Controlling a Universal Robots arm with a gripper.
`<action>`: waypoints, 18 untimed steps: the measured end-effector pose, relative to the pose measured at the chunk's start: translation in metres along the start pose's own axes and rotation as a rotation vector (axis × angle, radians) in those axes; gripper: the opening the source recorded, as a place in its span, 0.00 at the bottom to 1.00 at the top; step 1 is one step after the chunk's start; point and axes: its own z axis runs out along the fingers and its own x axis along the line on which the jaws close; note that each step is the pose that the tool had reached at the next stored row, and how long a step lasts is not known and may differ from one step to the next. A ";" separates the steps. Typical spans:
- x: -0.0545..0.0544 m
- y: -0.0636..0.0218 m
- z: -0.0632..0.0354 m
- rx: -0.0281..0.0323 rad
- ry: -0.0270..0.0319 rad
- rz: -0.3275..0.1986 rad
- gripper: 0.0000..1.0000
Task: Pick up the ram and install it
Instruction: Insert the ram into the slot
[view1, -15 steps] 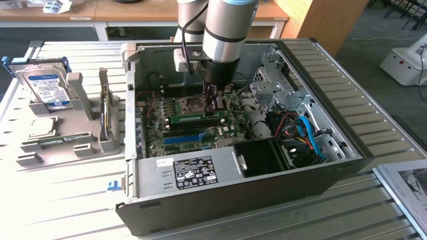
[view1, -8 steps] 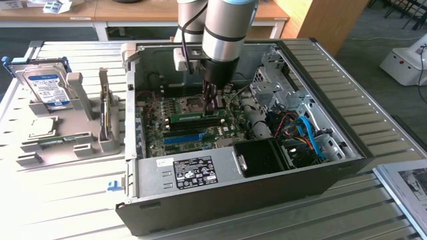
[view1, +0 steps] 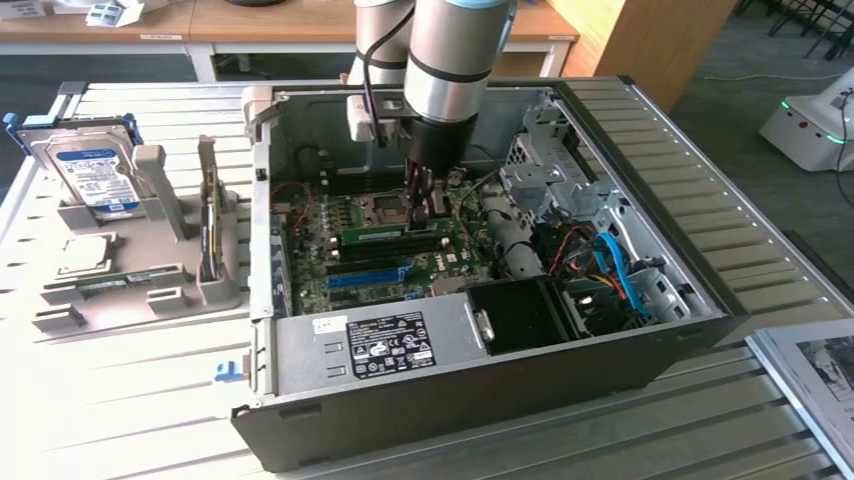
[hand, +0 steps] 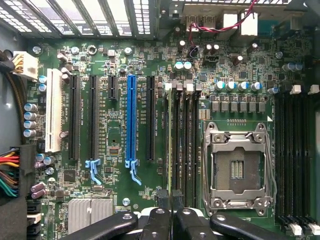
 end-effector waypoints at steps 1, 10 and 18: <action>0.000 0.0000 0.0004 0.0000 -0.0002 0.000 0.12; 0.000 -0.0003 0.0065 0.0000 -0.0001 0.000 0.12; 0.000 -0.0004 0.0099 -0.0001 0.0001 0.000 0.12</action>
